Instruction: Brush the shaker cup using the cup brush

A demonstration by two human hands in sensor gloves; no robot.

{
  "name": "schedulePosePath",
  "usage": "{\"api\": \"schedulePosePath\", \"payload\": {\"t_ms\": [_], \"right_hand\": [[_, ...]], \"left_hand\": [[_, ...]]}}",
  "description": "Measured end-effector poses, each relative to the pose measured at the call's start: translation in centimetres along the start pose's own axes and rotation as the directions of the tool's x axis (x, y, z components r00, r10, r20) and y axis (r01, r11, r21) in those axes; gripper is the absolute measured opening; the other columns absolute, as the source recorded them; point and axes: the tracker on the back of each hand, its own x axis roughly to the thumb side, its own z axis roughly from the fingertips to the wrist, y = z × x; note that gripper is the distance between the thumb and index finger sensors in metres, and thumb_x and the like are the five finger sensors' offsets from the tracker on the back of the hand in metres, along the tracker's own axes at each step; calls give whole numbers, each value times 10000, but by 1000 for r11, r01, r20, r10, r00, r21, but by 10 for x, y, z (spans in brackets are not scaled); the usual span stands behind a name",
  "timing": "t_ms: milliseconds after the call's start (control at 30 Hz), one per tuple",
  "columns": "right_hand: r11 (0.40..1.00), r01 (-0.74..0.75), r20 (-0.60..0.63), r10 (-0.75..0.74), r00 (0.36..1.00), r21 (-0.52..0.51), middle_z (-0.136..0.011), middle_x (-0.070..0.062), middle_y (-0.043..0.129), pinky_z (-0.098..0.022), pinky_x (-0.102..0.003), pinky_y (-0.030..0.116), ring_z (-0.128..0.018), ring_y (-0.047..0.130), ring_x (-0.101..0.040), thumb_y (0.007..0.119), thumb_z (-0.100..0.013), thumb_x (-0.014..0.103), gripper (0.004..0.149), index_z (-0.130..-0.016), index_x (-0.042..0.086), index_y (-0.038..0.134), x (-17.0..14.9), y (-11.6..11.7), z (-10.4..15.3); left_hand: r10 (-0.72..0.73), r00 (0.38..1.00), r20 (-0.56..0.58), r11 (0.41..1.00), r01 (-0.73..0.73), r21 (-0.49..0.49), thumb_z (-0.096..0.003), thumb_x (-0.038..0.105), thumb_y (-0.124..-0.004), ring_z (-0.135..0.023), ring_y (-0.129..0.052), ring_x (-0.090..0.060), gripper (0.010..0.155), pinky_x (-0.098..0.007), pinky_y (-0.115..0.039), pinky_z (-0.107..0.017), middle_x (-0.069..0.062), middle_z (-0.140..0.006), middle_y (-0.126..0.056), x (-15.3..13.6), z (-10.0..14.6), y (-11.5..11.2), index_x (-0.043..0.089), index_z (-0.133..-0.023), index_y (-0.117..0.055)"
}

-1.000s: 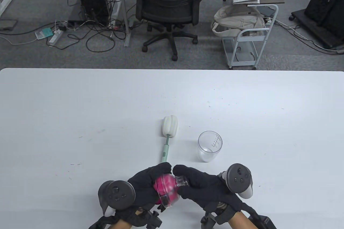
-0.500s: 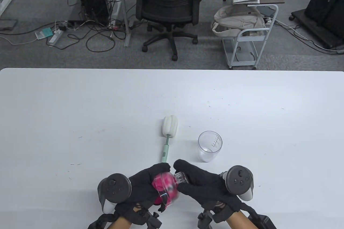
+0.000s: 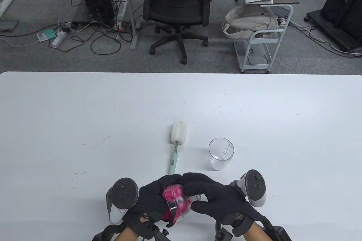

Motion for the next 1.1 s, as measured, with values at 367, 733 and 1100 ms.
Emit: {"api": "schedulePosePath", "payload": {"t_ms": [367,733,1100], "right_hand": [[998,-65,48,65,997,-8,-1119,-50,525,-755,-569,658,-959,637,-454,839,-499,213,454,-917,306,688,4,0,-2],[265,-876,172,962,211,-403,-1104,-185,494,-682,-597,612,-912,601,-486,715,-497,692,820,-1087,156,525,42,52,10],[483,-735,-95,802,589,-476,-854,-240,813,-350,-383,910,-513,988,-336,722,-570,261,460,-974,43,691,49,-18,15]], "left_hand": [[77,987,-144,992,-90,-85,-441,570,-880,-633,-1027,-327,853,-605,-764,-584,-104,-875,-943,-16,-5,-3,164,-1098,-517],[-64,996,-59,991,70,110,-557,378,-818,-478,-1062,-202,605,-528,-836,-534,-109,-903,-896,-6,0,6,147,-1051,-556],[91,990,112,995,-87,-38,-552,334,-805,-552,-1065,-248,641,-559,-817,-563,-177,-1046,-777,1,-2,12,239,-1109,-502]]}}
